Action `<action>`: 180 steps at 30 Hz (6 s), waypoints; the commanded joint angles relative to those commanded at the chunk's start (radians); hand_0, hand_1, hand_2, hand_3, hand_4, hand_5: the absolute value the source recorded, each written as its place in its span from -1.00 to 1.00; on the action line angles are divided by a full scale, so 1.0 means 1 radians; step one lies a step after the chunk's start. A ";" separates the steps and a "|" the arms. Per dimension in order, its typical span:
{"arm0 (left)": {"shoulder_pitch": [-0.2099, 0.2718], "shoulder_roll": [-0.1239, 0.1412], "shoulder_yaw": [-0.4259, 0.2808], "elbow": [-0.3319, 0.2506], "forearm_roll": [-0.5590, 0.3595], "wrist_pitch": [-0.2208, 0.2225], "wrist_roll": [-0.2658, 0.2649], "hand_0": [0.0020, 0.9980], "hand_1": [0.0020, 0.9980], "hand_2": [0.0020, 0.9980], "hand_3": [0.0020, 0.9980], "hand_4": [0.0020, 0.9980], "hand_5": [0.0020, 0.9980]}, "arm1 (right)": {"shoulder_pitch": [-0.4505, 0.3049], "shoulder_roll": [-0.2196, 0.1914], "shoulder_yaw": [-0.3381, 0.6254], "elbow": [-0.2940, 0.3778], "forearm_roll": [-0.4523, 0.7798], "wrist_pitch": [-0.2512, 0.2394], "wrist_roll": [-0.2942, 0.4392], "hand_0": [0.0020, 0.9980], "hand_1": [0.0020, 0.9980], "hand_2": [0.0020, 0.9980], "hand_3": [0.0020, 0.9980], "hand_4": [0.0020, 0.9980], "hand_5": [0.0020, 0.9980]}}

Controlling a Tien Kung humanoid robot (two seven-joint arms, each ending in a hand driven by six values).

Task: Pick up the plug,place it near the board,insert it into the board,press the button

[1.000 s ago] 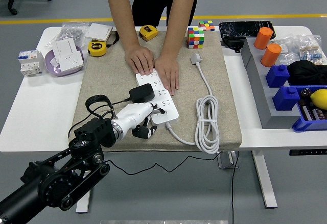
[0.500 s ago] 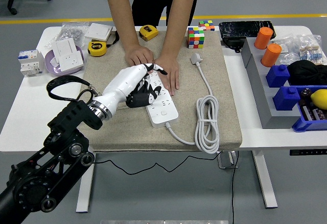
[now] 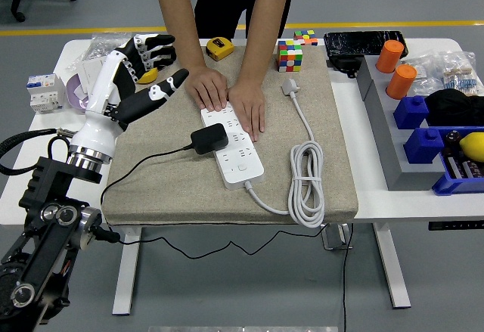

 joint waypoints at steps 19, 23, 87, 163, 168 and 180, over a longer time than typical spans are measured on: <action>0.010 0.000 -0.046 0.018 -0.796 0.037 -0.068 0.30 0.33 0.28 0.39 1.00 0.94 | 0.000 -0.001 -0.002 0.000 -0.001 0.000 0.001 0.63 0.44 0.39 0.22 0.77 0.13; 0.003 0.000 -0.048 0.041 -0.959 0.045 -0.099 -0.77 -0.85 -0.73 -0.67 1.00 0.43 | -0.001 -0.002 -0.006 0.000 0.001 0.000 0.001 0.63 0.44 0.39 0.22 0.77 0.13; -0.026 0.000 -0.097 0.055 -0.989 0.071 -0.120 -0.72 -0.94 -0.84 -0.85 0.94 0.25 | -0.005 -0.008 -0.009 0.000 0.007 -0.001 0.002 0.63 0.44 0.39 0.22 0.77 0.14; -0.288 0.120 0.222 0.449 0.427 0.014 0.264 1.00 0.97 0.85 0.78 1.00 -0.10 | 0.000 -0.009 -0.013 0.000 0.008 0.000 0.001 0.63 0.44 0.39 0.21 0.77 0.13; -0.314 0.101 0.313 0.509 0.574 0.009 0.295 1.00 0.95 0.83 0.77 1.00 -0.25 | 0.000 -0.009 -0.018 0.000 0.009 0.000 0.001 0.63 0.44 0.39 0.21 0.77 0.13; -0.335 0.007 0.370 0.625 0.664 0.026 0.294 0.78 0.72 0.60 0.58 1.00 -0.21 | 0.000 -0.012 -0.024 0.000 0.006 0.002 0.000 0.63 0.44 0.39 0.21 0.77 0.13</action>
